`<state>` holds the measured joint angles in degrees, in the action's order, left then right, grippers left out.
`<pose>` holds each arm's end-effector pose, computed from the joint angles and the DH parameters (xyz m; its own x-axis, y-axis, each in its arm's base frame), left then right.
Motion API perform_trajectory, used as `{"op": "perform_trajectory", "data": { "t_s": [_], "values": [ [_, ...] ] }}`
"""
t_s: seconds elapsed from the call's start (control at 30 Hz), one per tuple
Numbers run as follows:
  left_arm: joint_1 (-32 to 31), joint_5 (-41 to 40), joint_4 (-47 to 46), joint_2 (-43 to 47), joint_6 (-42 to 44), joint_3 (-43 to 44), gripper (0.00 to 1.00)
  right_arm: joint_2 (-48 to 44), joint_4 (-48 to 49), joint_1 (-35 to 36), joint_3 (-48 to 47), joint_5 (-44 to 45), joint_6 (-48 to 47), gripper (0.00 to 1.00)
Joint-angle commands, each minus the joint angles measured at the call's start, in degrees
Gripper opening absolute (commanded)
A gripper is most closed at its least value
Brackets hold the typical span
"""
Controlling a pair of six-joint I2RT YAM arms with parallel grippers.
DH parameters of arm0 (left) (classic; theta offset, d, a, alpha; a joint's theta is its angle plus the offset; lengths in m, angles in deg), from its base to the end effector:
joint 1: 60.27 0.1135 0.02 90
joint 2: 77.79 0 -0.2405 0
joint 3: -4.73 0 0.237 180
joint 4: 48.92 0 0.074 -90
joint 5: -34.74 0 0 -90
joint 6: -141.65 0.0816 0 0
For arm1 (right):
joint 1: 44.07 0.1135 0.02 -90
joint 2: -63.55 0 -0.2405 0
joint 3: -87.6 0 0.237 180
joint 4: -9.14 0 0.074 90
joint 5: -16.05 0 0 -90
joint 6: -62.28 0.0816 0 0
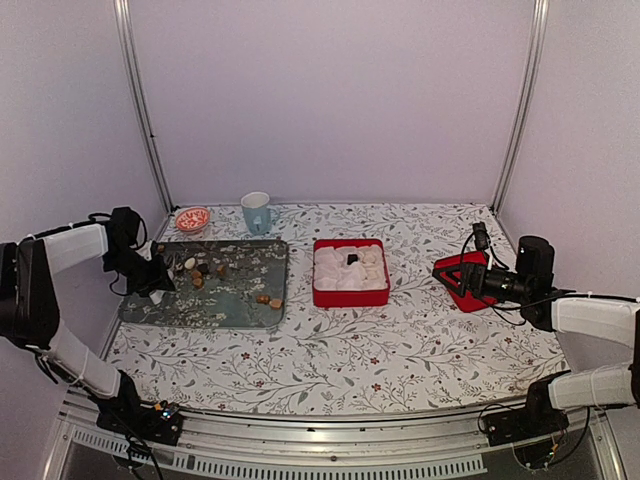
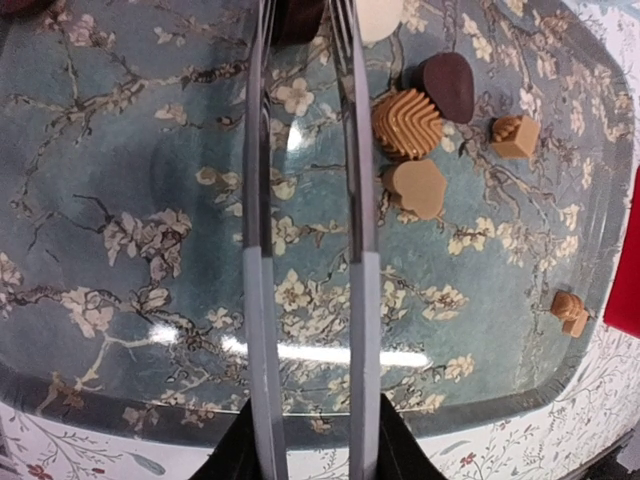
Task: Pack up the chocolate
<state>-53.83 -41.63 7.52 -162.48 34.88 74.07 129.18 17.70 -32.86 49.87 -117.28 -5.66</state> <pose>0.2746 0.0116 0.1446 -0.8934 -0.3830 -0.2346 -0.3067 0.9018 -0.3045 0.2403 0.1047 0.1775 -0.5927 0.1610 -0.7891 -0.5977 0.5688 0.5650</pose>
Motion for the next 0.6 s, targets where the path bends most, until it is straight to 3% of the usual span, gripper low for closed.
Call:
{"op": "perform_trajectory", "data": {
  "t_s": [0.0, 0.57],
  "values": [
    [0.6, 0.3, -1.1, -0.4, 0.0, 0.1, 0.27, -0.2, 1.1, 0.2, -0.1, 0.8, -0.1, 0.99],
    [-0.5, 3.4, 1.4, 7.6, -1.0, 5.4, 0.15, 0.3, 1.1, 0.2, -0.3, 0.5, 0.1, 0.99]
  ]
}}
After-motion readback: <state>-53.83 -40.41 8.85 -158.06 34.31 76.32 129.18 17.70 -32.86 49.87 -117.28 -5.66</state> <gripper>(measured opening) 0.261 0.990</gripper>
